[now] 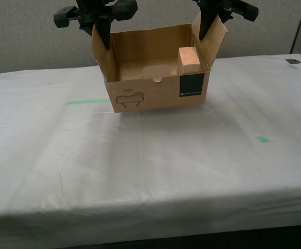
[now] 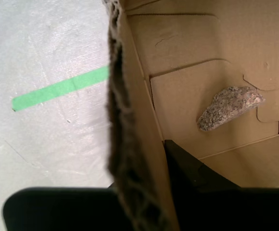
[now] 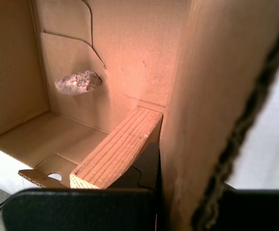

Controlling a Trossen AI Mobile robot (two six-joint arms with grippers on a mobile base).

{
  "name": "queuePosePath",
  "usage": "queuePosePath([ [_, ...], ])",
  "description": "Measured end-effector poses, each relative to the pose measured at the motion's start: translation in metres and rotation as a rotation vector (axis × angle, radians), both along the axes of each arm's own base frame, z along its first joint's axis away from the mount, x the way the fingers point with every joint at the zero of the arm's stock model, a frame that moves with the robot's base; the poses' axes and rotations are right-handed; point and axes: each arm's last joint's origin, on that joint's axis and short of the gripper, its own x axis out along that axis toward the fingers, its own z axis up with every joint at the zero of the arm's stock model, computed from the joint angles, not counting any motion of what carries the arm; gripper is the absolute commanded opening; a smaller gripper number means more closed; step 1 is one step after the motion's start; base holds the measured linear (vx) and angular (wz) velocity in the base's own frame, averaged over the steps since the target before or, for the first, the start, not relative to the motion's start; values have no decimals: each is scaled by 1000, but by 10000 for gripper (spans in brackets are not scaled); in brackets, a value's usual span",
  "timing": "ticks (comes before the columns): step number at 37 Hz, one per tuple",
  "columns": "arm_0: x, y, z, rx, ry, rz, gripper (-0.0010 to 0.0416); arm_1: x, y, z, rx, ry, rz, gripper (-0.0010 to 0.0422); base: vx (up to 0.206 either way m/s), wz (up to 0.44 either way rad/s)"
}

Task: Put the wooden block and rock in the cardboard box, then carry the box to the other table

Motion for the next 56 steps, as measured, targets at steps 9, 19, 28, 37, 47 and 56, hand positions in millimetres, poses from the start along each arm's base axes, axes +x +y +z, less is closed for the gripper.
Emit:
queuePosePath([
  [9, -4, 20, 2, 20, -43, 38, -1, 2, 10, -1, 25, 12, 3, 0, 2, -1],
  [19, -9, 36, -1, 33, -43, 47, -1, -6, 26, -5, 51, 53, 24, 0, 37, 5],
  [28, -9, 38, -1, 43, -43, 33, -1, -26, 45, -5, -14, -29, 95, -1, 55, -1],
  [37, 0, 43, -18, 49, -27, 15, -1, -16, 45, -17, -27, -48, 106, -1, 15, -1],
  [47, 15, 48, -57, 45, 24, 10, -1, -3, 47, -41, -13, -15, 124, -1, 0, 0],
  [56, 21, 47, -65, 54, 21, 3, 0, 5, 51, -51, -20, -26, 137, 0, 0, 0],
])
